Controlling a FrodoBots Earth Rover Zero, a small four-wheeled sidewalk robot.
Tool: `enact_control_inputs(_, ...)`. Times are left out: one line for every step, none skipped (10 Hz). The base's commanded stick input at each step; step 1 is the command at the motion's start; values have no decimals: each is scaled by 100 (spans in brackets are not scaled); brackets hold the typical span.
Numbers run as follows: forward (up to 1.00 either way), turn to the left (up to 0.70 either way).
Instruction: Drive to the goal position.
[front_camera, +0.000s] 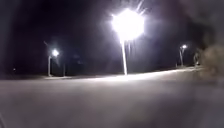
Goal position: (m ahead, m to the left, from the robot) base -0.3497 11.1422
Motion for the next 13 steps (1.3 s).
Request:
enact_control_inputs(85,0)
enact_control_inputs(85,0)
enact_control_inputs(85,0)
enact_control_inputs(85,0)
enact_control_inputs(85,0)
enact_control_inputs(85,0)
enact_control_inputs(85,0)
enact_control_inputs(85,0)
enact_control_inputs(85,0)
enact_control_inputs(85,0)
enact_control_inputs(85,0)
enact_control_inputs(85,0)
enact_control_inputs(85,0)
